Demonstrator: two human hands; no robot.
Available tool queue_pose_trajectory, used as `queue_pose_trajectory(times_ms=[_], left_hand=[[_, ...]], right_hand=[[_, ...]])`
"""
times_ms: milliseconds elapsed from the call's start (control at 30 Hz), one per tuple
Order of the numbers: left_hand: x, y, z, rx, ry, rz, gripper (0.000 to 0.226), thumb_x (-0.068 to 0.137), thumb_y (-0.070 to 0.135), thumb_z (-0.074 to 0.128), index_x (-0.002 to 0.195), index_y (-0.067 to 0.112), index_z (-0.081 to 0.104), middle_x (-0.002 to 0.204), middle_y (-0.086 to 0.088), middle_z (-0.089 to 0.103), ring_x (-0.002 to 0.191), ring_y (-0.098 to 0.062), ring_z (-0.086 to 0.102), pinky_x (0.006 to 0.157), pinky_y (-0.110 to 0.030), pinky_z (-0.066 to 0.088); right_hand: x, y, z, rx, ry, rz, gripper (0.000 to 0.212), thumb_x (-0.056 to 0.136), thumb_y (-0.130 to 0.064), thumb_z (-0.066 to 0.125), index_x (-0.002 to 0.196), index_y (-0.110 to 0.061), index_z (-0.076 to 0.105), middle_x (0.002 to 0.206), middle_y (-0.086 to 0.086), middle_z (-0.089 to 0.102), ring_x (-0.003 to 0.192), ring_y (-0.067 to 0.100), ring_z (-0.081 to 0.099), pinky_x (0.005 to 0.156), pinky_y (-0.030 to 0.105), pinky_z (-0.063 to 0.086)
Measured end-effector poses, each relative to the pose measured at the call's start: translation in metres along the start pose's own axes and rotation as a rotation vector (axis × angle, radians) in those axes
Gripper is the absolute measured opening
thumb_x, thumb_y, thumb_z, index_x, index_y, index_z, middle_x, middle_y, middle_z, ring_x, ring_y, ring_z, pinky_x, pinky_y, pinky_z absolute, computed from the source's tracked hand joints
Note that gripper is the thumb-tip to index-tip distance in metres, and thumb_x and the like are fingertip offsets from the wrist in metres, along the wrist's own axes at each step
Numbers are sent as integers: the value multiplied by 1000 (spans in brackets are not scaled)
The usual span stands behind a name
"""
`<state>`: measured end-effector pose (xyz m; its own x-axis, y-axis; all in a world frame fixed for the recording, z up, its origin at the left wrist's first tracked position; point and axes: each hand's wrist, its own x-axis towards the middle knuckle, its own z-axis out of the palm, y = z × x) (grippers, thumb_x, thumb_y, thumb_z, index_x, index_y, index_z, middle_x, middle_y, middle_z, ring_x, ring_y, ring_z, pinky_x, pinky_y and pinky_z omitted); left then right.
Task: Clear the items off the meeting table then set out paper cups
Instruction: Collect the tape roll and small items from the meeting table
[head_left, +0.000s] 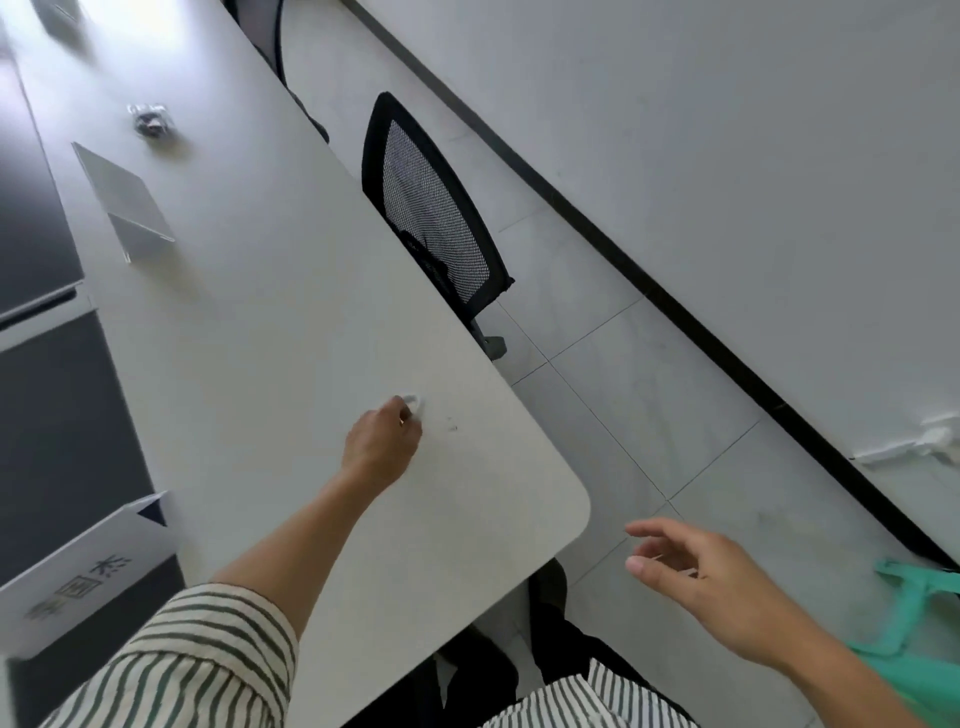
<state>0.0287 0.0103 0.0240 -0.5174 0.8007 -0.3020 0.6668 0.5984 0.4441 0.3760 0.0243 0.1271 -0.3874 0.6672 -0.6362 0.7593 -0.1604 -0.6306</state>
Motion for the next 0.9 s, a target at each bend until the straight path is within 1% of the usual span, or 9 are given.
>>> queue_pose_trajectory(times_ms=[67, 133, 200, 267, 367, 467, 667, 800, 900], left_hand=[[-17, 12, -15, -191, -32, -20, 24, 91, 30, 53, 88, 8, 62, 77, -11, 68, 69, -27, 61, 62, -35, 49], [-35, 24, -30, -352, -61, -27, 24, 90, 28, 56, 82, 7, 62, 65, -8, 63, 59, -21, 56, 53, -30, 44], [-55, 34, -45, -516, -86, -38, 23, 90, 25, 58, 80, 5, 63, 57, -6, 56, 52, -20, 50, 53, -29, 41], [-75, 42, -57, -686, -82, -66, 22, 90, 20, 60, 78, 2, 62, 56, -7, 49, 51, -20, 44, 55, -32, 40], [-107, 53, -65, -832, -42, -92, 21, 91, 15, 61, 74, 2, 61, 51, -4, 45, 48, -19, 40, 52, -31, 39], [-136, 64, -61, -912, -13, -118, 20, 92, 12, 59, 77, 0, 62, 46, 2, 43, 46, -18, 39, 53, -33, 38], [-148, 106, -37, -947, -20, -153, 17, 94, 10, 55, 83, -1, 62, 46, -2, 48, 43, -13, 43, 65, -42, 42], [-124, 157, -19, -926, 5, -136, 15, 93, 7, 55, 85, -3, 62, 45, -1, 52, 42, -12, 46, 62, -38, 40], [-95, 210, 0, -913, 27, -105, 13, 93, 4, 56, 83, -2, 62, 46, -3, 54, 43, -12, 48, 58, -35, 40]], right_hand=[[-6, -5, 1, 14, 24, -29, 28, 86, -38, 67, 113, -40, 60, 101, -10, 68, 97, 2, 64, 82, 17, 47], [-13, -8, 0, 37, 51, -44, 28, 86, -39, 67, 113, -39, 60, 102, -10, 68, 97, 2, 64, 81, 17, 47], [-17, -8, -1, 55, 73, -49, 28, 86, -40, 67, 113, -40, 60, 103, -10, 68, 98, 2, 64, 83, 18, 48], [-20, -6, -2, 63, 86, -48, 29, 86, -41, 66, 114, -41, 59, 104, -10, 68, 98, 2, 64, 85, 19, 48], [-20, -1, -7, 80, 103, -38, 30, 86, -41, 67, 115, -39, 60, 102, -10, 69, 98, 2, 64, 85, 19, 49], [-18, 8, -16, 91, 106, -26, 32, 86, -41, 68, 117, -37, 61, 101, -10, 69, 98, 2, 64, 88, 21, 49], [-3, 30, -59, 127, 99, -16, 32, 87, -38, 67, 118, -35, 61, 102, -10, 68, 99, 2, 63, 84, 18, 48], [14, 51, -112, 160, 110, -9, 29, 86, -37, 68, 115, -36, 61, 101, -9, 68, 97, 4, 65, 85, 18, 49], [33, 71, -163, 151, 103, -12, 28, 85, -37, 68, 113, -36, 62, 102, -9, 68, 94, 3, 66, 79, 15, 49]])
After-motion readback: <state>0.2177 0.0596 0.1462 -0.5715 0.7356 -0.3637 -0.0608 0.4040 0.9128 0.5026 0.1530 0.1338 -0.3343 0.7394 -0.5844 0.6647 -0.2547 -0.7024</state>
